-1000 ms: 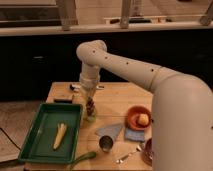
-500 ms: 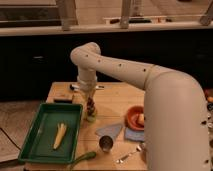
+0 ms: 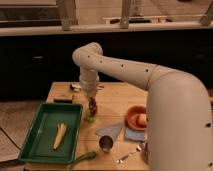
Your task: Place grapes in plastic cup
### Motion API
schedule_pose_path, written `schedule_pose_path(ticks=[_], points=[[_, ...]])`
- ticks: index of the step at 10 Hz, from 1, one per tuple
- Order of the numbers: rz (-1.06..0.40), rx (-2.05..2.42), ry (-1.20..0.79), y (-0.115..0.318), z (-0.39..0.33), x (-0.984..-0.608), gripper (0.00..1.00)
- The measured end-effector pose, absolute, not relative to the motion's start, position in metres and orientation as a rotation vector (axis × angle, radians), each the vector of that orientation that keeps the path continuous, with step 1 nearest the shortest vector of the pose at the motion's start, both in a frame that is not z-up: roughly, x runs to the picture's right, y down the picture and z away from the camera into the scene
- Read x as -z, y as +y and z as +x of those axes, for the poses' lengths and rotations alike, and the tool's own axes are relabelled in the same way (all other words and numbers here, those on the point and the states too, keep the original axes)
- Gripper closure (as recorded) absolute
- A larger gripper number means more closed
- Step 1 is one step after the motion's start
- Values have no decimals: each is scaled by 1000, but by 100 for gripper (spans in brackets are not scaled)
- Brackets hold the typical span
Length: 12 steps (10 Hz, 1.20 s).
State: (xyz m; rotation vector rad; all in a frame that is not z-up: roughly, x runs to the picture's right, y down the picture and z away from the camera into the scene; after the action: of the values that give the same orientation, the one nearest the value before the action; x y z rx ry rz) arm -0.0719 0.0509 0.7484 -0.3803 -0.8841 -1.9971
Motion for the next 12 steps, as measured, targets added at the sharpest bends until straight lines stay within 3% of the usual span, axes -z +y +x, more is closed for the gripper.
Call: schedule_pose_path(ticks=[5,6,12], points=[[-350,1989,-867,49,-65,-741,28],[-346,1989,-867,49,-64,-740,23],[-329,2000,-892,48,-65,-739,20]])
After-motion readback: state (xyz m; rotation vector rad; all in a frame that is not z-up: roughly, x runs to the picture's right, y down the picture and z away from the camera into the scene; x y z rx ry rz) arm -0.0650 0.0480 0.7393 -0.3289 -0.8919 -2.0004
